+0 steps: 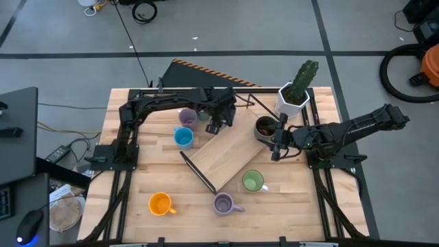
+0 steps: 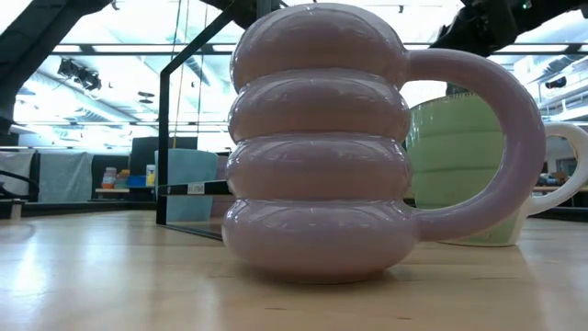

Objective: Place coffee mugs
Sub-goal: Put the blue patterned mug on the shelf

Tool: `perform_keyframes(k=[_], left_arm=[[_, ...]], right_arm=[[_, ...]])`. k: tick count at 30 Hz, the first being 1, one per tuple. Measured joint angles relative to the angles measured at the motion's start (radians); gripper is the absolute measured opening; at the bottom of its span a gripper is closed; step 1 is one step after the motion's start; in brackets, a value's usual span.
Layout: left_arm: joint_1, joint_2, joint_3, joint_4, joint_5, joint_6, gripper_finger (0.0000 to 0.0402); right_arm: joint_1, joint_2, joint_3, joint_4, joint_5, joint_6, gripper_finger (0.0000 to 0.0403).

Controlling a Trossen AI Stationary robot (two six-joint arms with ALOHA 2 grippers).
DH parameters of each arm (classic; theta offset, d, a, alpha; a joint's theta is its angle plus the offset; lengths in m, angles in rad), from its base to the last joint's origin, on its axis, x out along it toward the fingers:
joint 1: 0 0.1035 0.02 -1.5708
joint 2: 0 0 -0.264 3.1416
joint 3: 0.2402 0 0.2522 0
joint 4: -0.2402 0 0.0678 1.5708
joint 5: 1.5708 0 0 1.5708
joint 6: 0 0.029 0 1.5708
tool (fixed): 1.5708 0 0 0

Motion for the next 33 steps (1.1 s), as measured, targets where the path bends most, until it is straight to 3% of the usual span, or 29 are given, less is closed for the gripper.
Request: perform_keyframes(k=[13, 33], left_arm=[[0.002, 0.033, 0.001, 0.018, 0.007, 0.222, 0.0192], [0.014, 0.087, 0.000, 0.034, -0.068, 0.234, 0.0189]], right_arm=[[0.003, -0.002, -0.012, 0.008, -0.023, 0.044, 0.0219], [0.045, -0.002, -0.012, 0.018, -0.022, 0.045, 0.0212]])
